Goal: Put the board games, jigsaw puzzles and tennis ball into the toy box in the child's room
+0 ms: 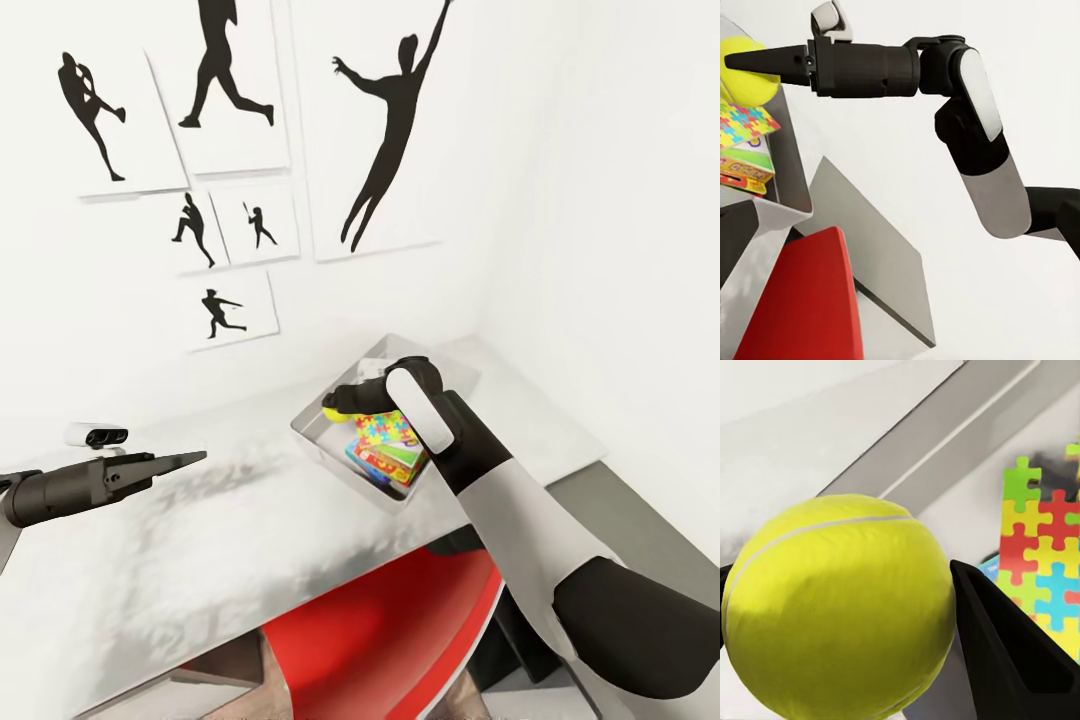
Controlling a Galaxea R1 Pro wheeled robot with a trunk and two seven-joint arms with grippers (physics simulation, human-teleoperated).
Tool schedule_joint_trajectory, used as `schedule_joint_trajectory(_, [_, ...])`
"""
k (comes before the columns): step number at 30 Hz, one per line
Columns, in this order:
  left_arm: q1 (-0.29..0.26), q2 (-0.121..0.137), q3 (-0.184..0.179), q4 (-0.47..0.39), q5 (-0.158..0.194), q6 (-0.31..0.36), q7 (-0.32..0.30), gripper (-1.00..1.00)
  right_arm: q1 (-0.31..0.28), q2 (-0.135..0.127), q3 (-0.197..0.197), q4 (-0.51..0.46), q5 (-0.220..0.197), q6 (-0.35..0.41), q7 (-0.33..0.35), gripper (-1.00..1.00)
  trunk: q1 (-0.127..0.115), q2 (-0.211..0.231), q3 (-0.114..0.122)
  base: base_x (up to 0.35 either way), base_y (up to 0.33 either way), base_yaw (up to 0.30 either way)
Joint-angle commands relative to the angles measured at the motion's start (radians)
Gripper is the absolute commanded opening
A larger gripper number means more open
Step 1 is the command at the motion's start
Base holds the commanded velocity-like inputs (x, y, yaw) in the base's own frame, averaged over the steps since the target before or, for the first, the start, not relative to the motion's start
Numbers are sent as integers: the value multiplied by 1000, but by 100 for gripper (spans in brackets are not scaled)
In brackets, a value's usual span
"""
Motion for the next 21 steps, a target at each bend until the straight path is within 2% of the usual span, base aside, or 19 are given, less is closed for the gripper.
schedule_joint_trajectory(1, [-1,0,0,0,2,11,-2,100,-1,0,1,0,-13,0,-10,-100,1,-2,-3,0,0,0])
schedule_joint_trajectory(21, [-1,2,1,0,2,11,-2,100,-17,0,3,-7,-11,2,-7,-100,1,-2,-36,0,0,0])
